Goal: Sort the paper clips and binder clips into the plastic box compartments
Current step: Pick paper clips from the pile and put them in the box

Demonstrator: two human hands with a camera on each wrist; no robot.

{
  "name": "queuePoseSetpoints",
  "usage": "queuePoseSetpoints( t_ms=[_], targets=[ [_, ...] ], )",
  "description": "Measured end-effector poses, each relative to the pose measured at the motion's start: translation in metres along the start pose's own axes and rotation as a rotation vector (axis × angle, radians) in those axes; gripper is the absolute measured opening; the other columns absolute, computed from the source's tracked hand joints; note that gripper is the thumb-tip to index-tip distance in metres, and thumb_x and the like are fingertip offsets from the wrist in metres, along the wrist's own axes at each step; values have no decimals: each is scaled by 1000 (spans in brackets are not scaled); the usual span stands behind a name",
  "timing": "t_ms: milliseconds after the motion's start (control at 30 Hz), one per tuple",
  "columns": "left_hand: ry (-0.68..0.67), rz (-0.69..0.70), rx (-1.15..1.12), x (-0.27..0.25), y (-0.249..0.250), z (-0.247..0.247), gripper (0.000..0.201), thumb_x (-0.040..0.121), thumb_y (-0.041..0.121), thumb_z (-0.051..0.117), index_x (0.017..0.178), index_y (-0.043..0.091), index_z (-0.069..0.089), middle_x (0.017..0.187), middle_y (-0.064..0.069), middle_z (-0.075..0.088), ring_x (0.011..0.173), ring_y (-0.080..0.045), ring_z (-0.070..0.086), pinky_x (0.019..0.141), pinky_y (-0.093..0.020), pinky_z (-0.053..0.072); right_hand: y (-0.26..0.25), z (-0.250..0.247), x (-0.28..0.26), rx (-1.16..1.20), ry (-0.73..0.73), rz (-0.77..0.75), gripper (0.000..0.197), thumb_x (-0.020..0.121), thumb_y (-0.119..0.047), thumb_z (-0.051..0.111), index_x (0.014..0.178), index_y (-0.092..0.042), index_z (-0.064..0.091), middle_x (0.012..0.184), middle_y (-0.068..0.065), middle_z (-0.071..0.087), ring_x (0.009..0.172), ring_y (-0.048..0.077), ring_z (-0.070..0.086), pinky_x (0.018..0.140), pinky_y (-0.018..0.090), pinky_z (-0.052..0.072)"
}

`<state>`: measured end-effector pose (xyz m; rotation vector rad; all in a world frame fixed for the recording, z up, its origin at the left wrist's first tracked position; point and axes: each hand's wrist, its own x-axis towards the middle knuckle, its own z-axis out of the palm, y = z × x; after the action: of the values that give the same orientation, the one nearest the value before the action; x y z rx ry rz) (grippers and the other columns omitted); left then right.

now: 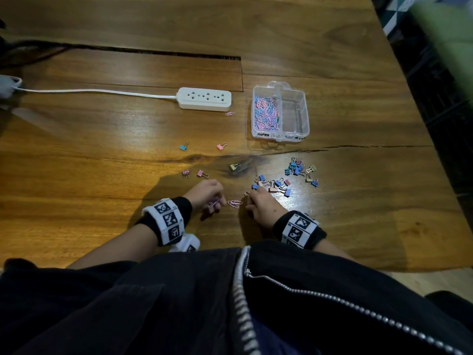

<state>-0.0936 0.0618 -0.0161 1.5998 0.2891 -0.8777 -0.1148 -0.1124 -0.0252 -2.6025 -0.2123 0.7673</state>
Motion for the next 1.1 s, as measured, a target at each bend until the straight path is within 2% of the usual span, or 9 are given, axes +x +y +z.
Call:
queuePoseSetpoints(
  t_ms=[100,200,267,333,467,633,800,967,1100],
  targets=[
    [-15,-47,-79,1,3,4,17,92,7,40,79,13,48,67,-3,47,47,-9,42,35,-15,34,-2,-4,-2,232,34,26,10,91,-11,48,82,-14,46,91,4,48,82,15,46,75,25,38],
    [71,130,462,2,0,11,7,86,19,59,81,17,54,75,7,51,65,-7,46,61,-21,39,1,-10,-1,846,-1,86,22,91,-1,43,76,-16,45,70,2,49,57,6,49,55,16,39],
    [81,247,796,3,-3,14,23,80,25,67,99,17,58,89,8,53,80,-10,50,71,-22,38,2,-15,0,1238,-62,180,26,93,3,33,80,-14,48,63,3,43,40,3,40,38,12,30],
    [90,308,1031,3,-4,16,33,81,33,65,110,19,57,99,5,52,94,-14,51,75,-24,37,2,-22,1,1330,-100,269,28,97,-7,29,80,-13,51,62,0,38,44,6,32,37,13,26],
    [124,388,1179,4,-4,19,24,90,33,53,105,15,58,108,-3,54,99,-20,54,73,-25,36,1,-22,3,1177,-148,304,37,94,-35,41,64,-16,48,61,-3,39,52,9,33,46,17,27],
    [88,349,1209,7,-10,18,24,94,30,43,105,11,52,111,-7,53,102,-23,53,82,-32,41,-9,-4,4,404,40,1,20,75,-20,72,83,-13,56,82,3,58,74,13,53,66,20,40],
    [69,274,1201,9,-11,17,24,96,23,39,107,6,51,112,-12,52,104,-27,52,86,-35,40,-23,8,8,5,60,-99,28,85,-11,55,112,-5,51,117,15,54,110,29,50,96,37,40],
    [39,235,1083,8,-5,13,22,95,20,41,104,4,54,108,-13,53,93,-24,50,80,-30,38,-28,5,11,-101,-43,-127,27,91,-12,45,116,-4,49,122,16,52,113,30,50,99,40,41],
    [97,181,657,5,2,4,22,94,26,47,103,8,57,88,-2,53,78,-14,47,62,-23,36,-28,0,13,-67,-79,-88,24,92,-14,45,112,-4,52,117,15,55,110,28,52,96,34,42]
  ],
)
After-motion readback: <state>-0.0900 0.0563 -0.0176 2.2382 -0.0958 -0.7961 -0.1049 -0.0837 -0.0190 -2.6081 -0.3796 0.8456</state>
